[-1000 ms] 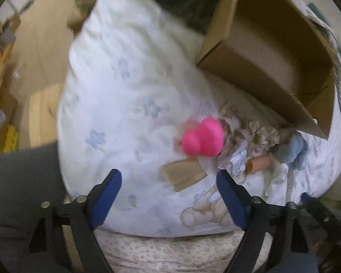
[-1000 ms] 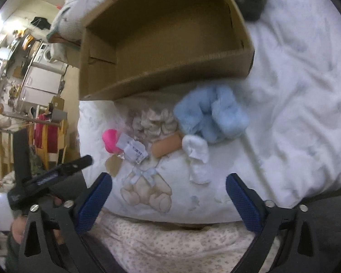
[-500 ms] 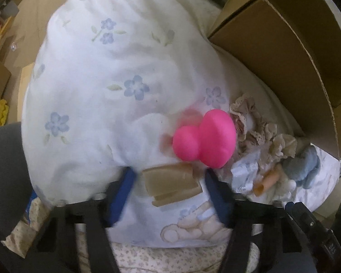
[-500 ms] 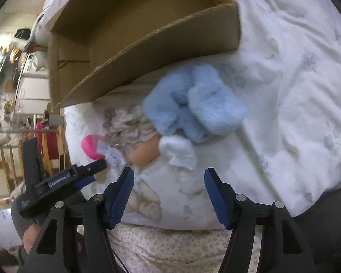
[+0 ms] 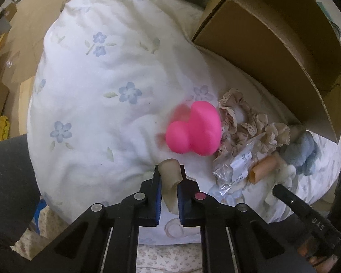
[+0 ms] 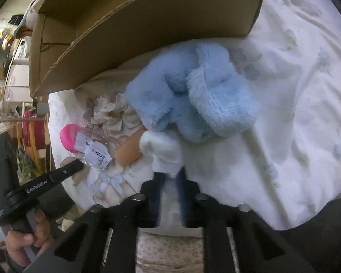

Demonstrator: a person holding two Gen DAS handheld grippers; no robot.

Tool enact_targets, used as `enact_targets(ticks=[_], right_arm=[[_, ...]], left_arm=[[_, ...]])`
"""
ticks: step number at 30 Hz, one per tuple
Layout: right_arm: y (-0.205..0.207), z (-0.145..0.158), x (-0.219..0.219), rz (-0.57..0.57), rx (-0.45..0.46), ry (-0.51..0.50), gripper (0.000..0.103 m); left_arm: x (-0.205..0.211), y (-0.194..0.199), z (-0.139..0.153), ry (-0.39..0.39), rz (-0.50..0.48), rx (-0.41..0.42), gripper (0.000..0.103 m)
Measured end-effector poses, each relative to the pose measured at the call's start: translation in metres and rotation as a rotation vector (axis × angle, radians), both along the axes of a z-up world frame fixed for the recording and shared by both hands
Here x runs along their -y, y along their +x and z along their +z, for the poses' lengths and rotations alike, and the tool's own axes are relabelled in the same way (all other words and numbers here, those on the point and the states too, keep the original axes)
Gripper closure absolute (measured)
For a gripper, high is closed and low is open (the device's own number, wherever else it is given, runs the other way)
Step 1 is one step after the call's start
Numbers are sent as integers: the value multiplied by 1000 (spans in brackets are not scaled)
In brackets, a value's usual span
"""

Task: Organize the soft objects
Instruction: 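Grasp the beige piece with the left tool while the right tool grasps the white sock, then carry both items over the box and open both tools to drop them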

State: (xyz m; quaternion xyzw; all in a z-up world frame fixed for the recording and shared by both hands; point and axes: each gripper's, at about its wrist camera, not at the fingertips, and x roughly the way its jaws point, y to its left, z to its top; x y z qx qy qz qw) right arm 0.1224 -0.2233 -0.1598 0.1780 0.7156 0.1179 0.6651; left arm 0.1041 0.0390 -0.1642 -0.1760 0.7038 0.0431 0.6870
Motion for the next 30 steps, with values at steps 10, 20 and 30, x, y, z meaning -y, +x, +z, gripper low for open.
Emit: enact_targets(ticks=[10,20,30], right_arm=[[-19,32,-1,7,81,102,92],[-17,99,6,36,239,185,92],[37,136,14,26,397,145,92]], left_arm=[[15,-24,69,16,-58,151,93],[36,-6,152,58,-167,356,93],[51,51,173,139,-256,454,93]])
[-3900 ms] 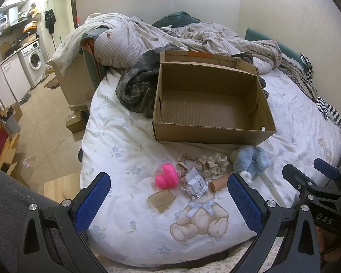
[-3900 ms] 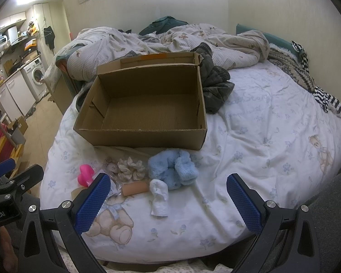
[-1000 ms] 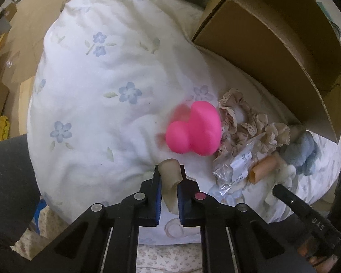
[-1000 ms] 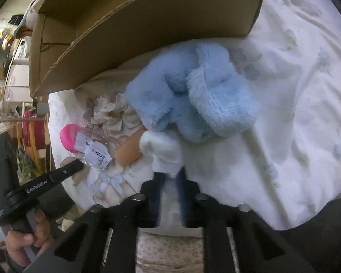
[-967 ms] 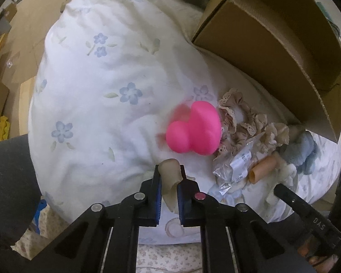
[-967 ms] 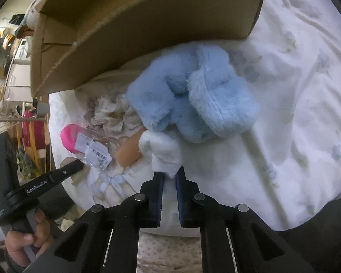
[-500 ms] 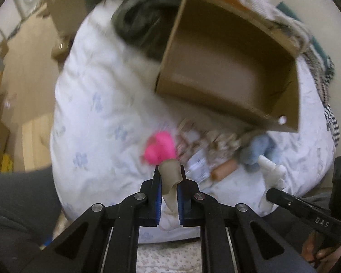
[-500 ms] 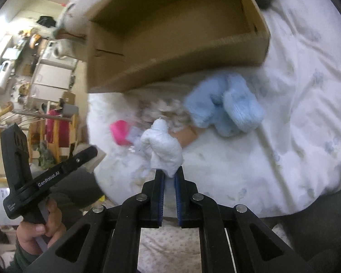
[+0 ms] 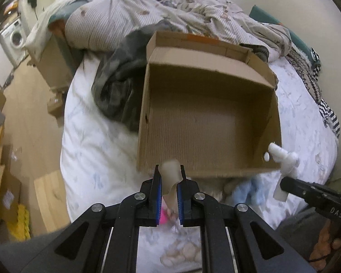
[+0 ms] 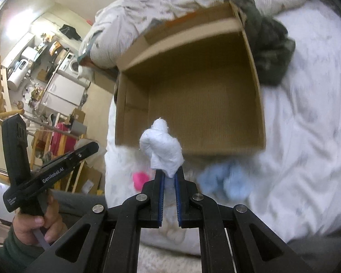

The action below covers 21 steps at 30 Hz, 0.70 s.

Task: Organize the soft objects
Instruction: 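Carry both items over the box and open both tools to drop them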

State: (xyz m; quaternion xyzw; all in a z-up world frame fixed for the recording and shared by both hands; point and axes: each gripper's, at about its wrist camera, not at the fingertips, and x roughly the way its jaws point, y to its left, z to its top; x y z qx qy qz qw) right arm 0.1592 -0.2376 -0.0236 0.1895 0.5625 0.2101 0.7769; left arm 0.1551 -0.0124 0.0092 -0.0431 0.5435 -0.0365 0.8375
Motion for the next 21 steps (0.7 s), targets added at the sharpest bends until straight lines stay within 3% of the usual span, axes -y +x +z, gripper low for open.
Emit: enact_targets(ticks=[7,13,16,21], right_arm=[[32,-7,-2,-29,47,-13,92],[39,-33,-2,-69,26,-36,92],[45,-38,-11,-62,24,-65,92],[51,-51,-10,-61,-10,-98,92]], left_arm=[[8,39,-14,-41,-23,-54,93],[15,50,-36,40,-37,25,93],[15,53,-53,52,-24,6,93],[16,53,-56,65,-43,14,92]])
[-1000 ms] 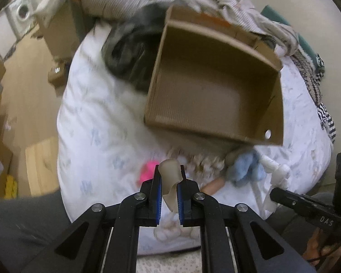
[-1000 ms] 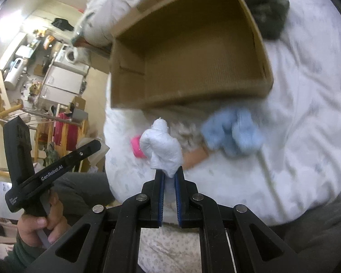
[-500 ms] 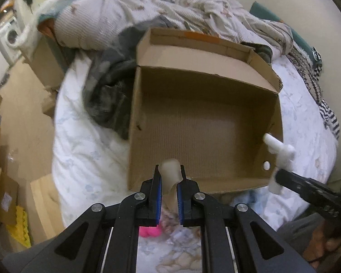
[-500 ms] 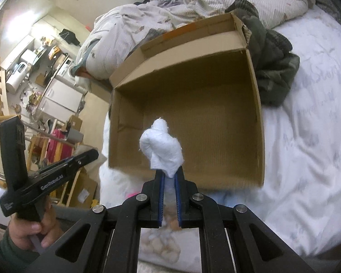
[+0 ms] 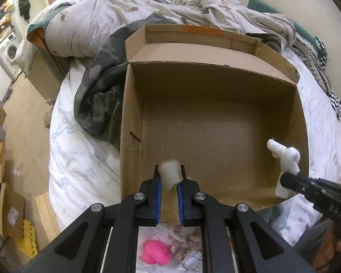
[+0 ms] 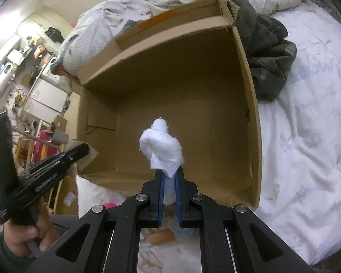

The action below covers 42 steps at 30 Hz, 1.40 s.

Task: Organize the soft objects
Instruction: 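Carry both items over the box and open both tools to drop them, then withdraw both open tools from the box toward the remaining items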

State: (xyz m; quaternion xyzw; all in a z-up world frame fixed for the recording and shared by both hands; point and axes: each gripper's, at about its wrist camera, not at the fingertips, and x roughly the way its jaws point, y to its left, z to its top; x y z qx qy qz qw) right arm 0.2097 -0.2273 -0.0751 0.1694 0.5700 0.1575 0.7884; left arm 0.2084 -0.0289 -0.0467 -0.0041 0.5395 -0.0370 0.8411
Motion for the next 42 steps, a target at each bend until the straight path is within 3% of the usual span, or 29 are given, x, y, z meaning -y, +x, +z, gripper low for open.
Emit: enact_targets(ticks=[8,21,30,32,33,34,36,38,42], right_arm=[[8,-9,-11,15,-30,-15,92],[9,-8,-11,18,-25,-51,92],[9,-6,-13,11,-10,-54,92],[9,-7,-11,1,-19,-35,86],[10,-7,-10,-7,-21,-26,72],[10,-6,-9,-18,-14,-26,47],[8,1,-5,-51,33,-39,19],[7,8,-2,-72,75,-43,19],[7,8,1,-81,74,-50,19]], left_arm=[[-7,6,-10,-44,50,-33,92],[13,5,-9,-24,1,-4,91],[15,5,-16,-20,-13,-36,73],[17,5,-15,-7,-13,-29,51],[17,5,-14,-5,-10,-21,46],[17,4,-12,-3,-5,-8,42],[16,3,-9,14,5,13,41],[15,4,-9,28,12,8,41],[9,5,-12,8,31,-6,41]])
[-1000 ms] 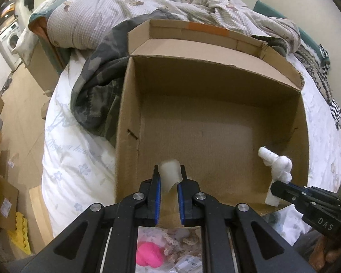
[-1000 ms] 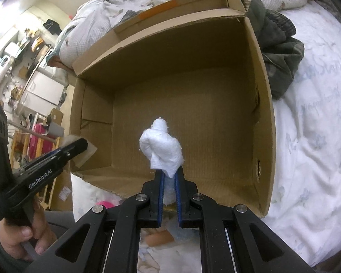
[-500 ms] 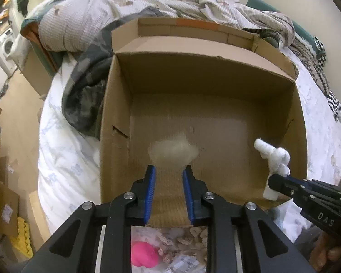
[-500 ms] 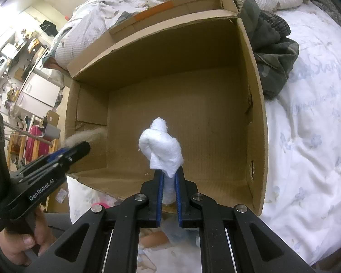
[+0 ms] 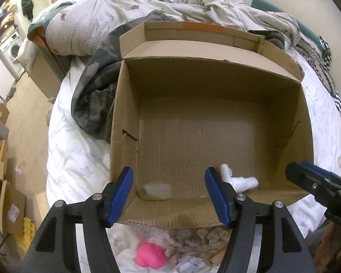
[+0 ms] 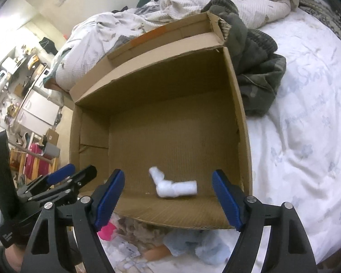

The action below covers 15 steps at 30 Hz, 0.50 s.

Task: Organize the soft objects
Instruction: 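Withdraw both open tools from the box toward the remaining items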

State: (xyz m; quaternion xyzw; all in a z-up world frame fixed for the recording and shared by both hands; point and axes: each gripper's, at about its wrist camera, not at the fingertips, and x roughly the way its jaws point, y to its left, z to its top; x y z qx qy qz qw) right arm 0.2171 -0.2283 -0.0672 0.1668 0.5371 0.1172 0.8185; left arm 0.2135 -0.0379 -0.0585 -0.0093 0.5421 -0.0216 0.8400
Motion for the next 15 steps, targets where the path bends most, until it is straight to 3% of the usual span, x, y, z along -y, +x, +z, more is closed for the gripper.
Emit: enact_targets(ticks=[15], right_arm=[[-3,1,-7,25,6,-39,19]], left_arm=[[-9,-10,8,-49,15,36,41]])
